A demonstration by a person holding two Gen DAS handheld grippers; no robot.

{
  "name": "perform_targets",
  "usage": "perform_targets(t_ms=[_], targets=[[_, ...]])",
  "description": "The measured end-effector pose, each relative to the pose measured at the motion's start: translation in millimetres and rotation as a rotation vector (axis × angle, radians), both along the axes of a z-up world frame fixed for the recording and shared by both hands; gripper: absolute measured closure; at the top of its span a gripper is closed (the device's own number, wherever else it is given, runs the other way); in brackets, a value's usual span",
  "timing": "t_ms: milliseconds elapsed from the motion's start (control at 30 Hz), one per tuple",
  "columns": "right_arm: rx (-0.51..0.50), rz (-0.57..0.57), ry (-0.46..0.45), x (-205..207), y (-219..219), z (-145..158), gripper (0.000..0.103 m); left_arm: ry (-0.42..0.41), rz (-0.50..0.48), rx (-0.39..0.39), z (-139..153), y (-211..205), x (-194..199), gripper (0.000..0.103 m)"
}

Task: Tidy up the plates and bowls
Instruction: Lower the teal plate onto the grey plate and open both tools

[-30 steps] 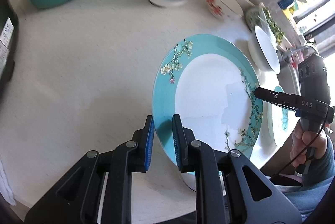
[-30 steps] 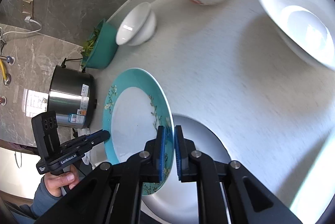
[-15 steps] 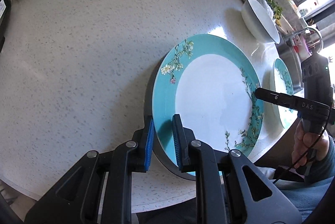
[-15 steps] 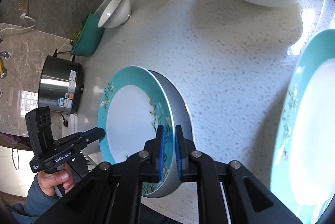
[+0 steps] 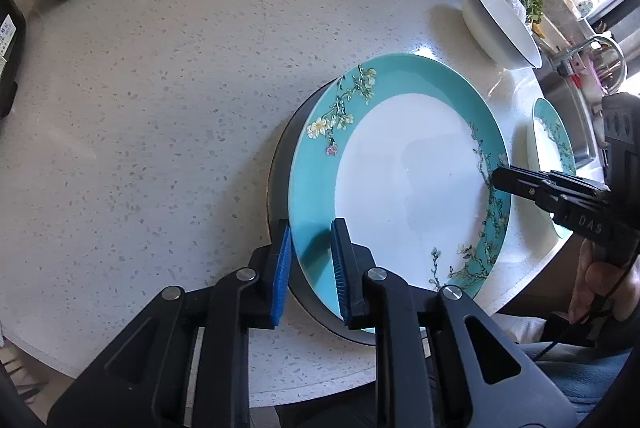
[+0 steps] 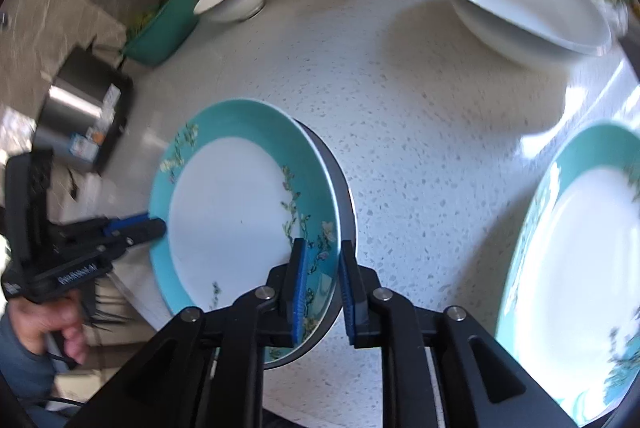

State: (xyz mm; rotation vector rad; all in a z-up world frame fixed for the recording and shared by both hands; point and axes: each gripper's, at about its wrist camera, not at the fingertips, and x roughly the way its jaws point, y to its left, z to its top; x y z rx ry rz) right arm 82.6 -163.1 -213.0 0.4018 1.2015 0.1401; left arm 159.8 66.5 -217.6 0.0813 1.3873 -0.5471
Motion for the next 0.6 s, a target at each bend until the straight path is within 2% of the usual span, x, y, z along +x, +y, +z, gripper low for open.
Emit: perform_targets(t_ms=[333,467,600], targets=[[-0.247,0.097,-0.022,3,31,5,0.085,-0.067,-0.01,0.073,3,-8,-7,0.082],[-0.284,0.118,-0.036,3,38,4,0.086,-0.121,-0.025,0.127,2,-14,-11,0.08],[-0.25,0.097,-0.049,-1,31,3,0.087,-0.122,-0.009,0.142,1,-11,-15,0.08]])
